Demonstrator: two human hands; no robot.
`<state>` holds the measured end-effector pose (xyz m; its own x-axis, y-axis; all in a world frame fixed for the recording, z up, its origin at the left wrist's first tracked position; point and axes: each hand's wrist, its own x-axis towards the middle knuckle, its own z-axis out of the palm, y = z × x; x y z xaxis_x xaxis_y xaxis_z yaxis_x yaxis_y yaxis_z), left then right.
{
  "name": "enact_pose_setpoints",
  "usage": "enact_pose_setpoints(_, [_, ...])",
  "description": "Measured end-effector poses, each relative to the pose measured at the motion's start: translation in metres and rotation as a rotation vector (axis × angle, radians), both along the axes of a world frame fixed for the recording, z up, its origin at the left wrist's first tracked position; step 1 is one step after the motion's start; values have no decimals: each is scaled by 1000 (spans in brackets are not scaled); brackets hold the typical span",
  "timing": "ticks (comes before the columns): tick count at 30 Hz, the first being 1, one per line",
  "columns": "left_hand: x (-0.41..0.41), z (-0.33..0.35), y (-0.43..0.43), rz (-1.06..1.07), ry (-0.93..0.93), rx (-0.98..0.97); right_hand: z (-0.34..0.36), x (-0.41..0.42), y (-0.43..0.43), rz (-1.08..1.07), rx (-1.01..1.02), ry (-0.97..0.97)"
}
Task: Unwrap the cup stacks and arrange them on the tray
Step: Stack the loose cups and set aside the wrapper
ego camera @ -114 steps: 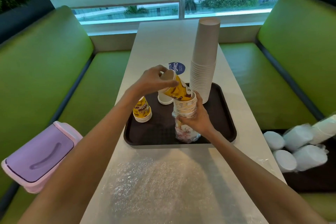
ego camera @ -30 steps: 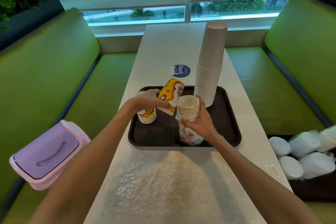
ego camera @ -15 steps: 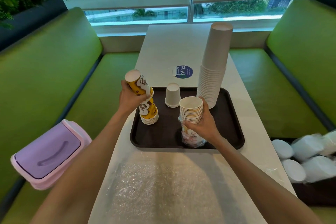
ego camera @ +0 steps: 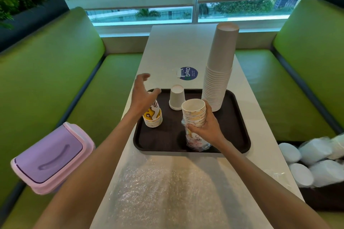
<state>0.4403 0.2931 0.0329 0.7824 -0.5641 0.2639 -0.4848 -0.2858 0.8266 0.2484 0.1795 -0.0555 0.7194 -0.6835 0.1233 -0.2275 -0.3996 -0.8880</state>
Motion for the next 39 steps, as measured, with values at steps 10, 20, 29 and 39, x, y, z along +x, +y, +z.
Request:
enact_pose_setpoints(10, [-52,5,-45,-583,40,597,2,-1,4,72,14,-12])
enact_pose_setpoints(20, [-55,6,-54,-578,-59,706,-2,-2,3,76,37,9])
enact_pose_setpoints(29, [-56,5,-53,-496,-85,665,-3,-3,5,74,57,-11])
enact_pose_setpoints(39, [-34,50,-26,-480,-20,676,1,-5,-2,42,8,-67])
